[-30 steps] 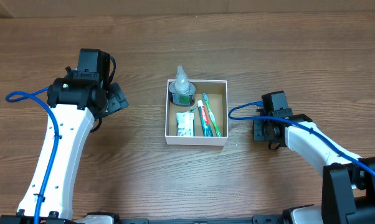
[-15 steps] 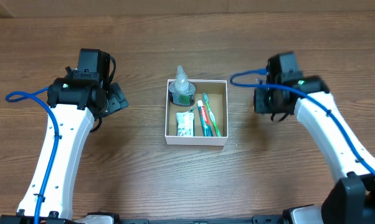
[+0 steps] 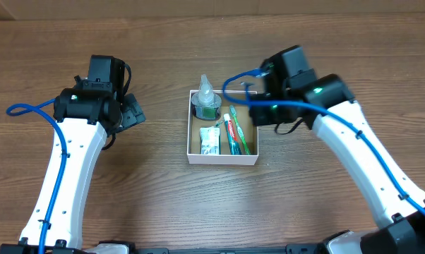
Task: Pack container
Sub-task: 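Carry the razor into the box with the right gripper and release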
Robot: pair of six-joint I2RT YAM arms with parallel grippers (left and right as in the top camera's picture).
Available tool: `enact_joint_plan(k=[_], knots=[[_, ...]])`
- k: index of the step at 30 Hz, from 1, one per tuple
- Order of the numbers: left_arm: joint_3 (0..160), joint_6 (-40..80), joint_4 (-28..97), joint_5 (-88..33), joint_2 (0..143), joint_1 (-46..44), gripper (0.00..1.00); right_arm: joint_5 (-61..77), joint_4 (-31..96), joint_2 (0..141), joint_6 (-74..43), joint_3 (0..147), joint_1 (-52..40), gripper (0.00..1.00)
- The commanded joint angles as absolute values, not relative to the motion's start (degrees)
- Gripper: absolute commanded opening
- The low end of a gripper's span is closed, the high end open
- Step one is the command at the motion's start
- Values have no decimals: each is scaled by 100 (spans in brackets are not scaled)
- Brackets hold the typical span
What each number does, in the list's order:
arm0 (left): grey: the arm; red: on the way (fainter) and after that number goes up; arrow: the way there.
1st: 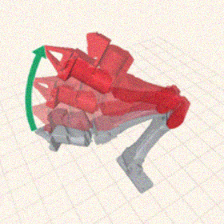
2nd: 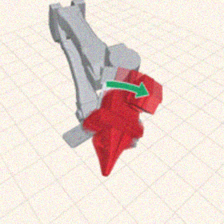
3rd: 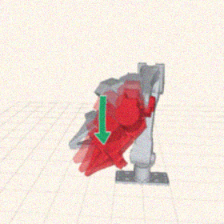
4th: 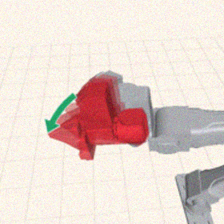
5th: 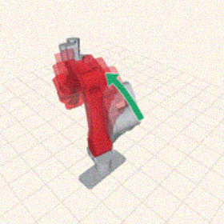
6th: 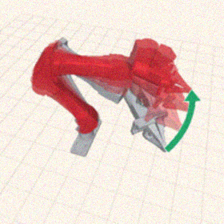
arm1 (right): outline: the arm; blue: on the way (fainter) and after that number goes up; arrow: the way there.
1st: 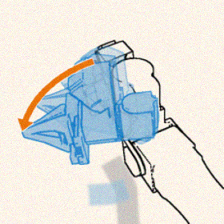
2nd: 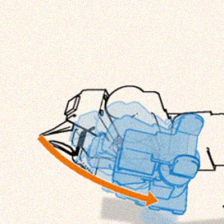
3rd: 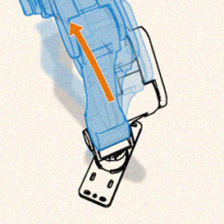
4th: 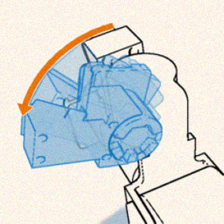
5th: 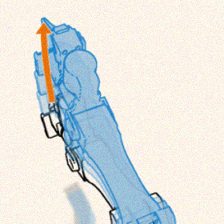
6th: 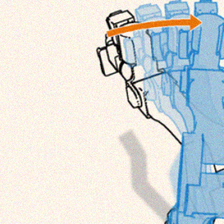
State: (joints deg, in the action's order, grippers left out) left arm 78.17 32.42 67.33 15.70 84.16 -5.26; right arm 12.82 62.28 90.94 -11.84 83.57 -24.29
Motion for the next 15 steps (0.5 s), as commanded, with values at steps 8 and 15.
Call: enact_joint_plan(k=[8,15], knots=[[7929,3129,6724,1649,8326,-517,100,731,4950,9080,-2003,7588,-2893,4],[7929,3129,6724,1649,8326,-517,100,738,4659,9083,-2023,7234,-2893,4]])
